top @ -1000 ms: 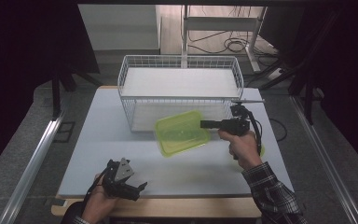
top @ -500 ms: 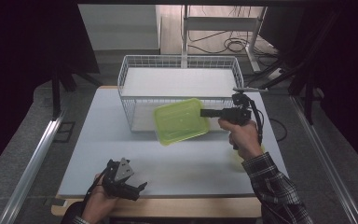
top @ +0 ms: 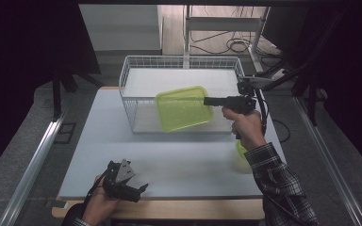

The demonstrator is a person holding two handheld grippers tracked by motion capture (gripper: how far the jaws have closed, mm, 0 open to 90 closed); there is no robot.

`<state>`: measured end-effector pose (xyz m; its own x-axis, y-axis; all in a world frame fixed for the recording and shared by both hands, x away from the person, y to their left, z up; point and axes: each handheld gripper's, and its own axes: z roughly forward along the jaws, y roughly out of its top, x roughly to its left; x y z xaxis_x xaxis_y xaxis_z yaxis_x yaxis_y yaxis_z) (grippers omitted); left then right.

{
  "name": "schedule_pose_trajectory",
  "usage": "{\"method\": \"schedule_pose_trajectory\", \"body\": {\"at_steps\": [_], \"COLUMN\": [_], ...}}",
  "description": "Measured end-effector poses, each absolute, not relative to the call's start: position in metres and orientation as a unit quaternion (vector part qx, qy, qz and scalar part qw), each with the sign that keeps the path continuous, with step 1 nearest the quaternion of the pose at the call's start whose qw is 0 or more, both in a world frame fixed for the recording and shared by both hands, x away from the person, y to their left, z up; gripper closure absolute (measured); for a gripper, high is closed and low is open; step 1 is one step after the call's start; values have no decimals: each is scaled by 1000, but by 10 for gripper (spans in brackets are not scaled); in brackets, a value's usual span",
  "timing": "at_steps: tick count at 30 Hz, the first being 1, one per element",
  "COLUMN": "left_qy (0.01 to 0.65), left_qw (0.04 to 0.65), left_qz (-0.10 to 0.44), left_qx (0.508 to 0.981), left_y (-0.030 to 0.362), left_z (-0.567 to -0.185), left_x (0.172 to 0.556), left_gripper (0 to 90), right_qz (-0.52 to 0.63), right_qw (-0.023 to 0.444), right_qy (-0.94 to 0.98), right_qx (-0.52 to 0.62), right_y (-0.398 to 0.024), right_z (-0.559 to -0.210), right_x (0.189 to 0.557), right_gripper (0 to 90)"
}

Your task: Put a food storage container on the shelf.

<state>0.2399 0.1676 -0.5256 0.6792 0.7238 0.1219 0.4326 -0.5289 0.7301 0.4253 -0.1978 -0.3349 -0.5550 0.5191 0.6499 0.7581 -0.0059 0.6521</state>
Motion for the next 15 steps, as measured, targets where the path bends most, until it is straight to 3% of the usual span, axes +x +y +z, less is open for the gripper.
{"method": "schedule_pose_trajectory", "body": {"at_steps": [15], "left_qy": [341], "left_qw": [345], "left_qz": [211], "left_qx": [848], "left_y": [169], "left_z": [-526], "left_x": [240], "left_gripper": [11], "right_qz": [-549], "right_qw": [75], "right_qy": [-684], "right_qx": [-474], "right_y": [-192], "right_z": [-317], "right_x": [449], "right_gripper": [798]}}
